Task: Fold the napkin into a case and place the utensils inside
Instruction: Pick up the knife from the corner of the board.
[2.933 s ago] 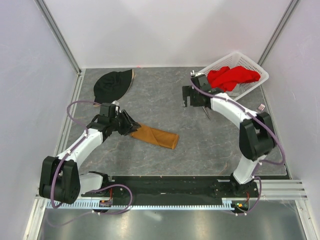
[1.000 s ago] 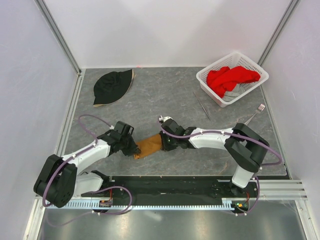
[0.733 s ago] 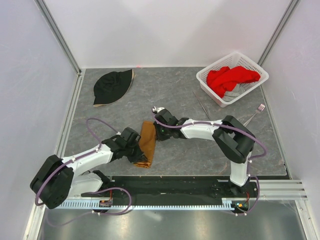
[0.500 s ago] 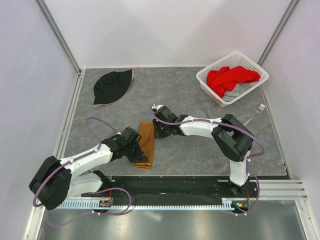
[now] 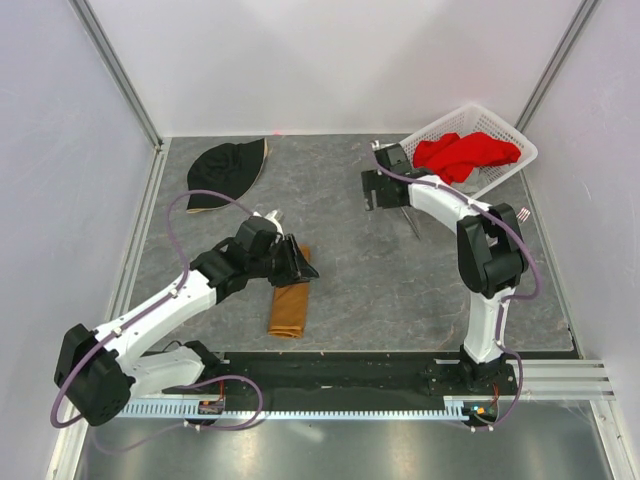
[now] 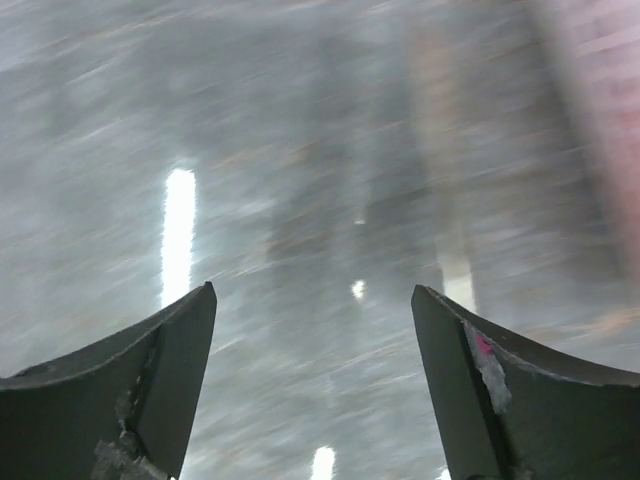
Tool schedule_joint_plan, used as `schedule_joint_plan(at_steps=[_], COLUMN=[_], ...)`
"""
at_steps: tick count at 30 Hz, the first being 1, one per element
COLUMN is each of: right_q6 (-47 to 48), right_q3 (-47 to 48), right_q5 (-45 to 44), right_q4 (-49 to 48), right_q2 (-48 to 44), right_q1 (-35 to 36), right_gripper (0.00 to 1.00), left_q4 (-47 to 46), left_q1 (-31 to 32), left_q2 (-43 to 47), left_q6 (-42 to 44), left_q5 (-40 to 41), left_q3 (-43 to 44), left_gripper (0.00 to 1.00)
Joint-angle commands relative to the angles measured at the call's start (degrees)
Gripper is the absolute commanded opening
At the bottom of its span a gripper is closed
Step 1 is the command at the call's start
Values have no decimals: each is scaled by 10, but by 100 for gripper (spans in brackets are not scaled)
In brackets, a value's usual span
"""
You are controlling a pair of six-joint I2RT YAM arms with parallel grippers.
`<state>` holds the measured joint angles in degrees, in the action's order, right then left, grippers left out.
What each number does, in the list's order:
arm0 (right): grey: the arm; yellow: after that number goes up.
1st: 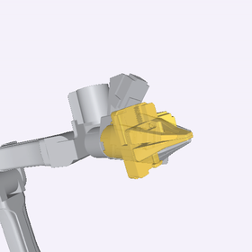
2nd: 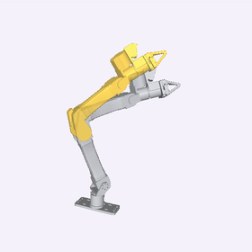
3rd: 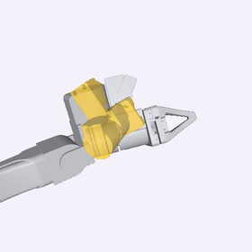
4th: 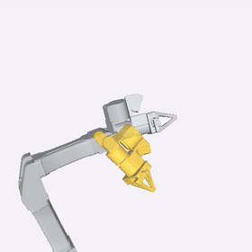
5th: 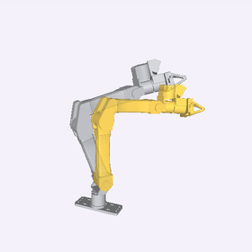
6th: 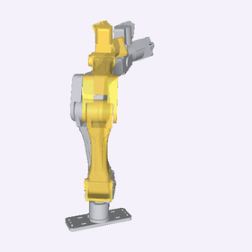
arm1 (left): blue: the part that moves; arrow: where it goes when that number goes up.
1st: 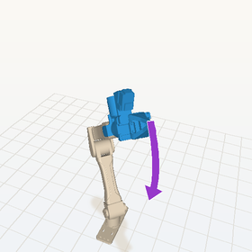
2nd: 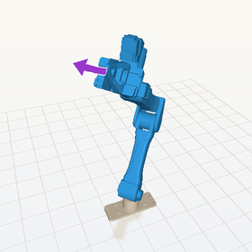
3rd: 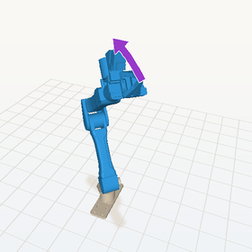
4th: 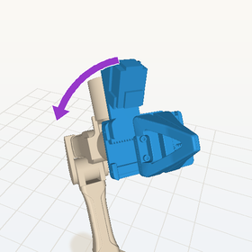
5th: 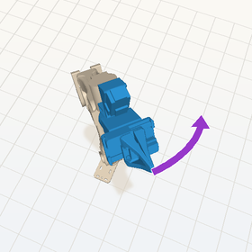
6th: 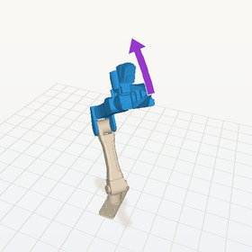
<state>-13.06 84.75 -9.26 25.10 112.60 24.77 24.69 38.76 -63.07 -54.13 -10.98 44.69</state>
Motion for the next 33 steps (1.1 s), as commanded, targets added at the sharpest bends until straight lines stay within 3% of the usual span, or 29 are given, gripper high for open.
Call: schedule_joint_plan(at_steps=[1, 10, 16, 17, 19, 20, 22, 26, 33], right_q6=[78, 76, 50, 45, 21, 10, -32, -152, -380], right_q3=[37, 56, 39, 30, 19, 9, 2, -61, -205], right_q5=[-16, 27, 63, 77, 85, 88, 107, 157, 223], right_q4=[52, 63, 72, 69, 63, 58, 50, -28, -246], right_q2=[43, 86, 109, 110, 107, 102, 96, 32, -105], right_q1=[-48, -90, -88, -88, -80, -76, -60, -19, 67], right_gripper=[89, 82, 53, 42, 28, 14, 3, 0, 0], left_q4=[-21, -25, -20, -17, -13, -13, -14, -31, -108], left_q1=[0, -16, -45, -49, -61, -65, -74, -76, -74], left_q2=[-10, -20, -1, 4, 5, 3, -3, -42, -122], left_q6=[101, 141, 145, 145, 143, 144, 147, 140, 104], left_q5=[-55, -120, -145, -147, -149, -151, -153, -157, -177], left_q3=[27, 33, 22, 22, 19, 18, 15, 20, 12], left_gripper=[42, 44, 44, 44, 45, 45, 46, 54, 54])
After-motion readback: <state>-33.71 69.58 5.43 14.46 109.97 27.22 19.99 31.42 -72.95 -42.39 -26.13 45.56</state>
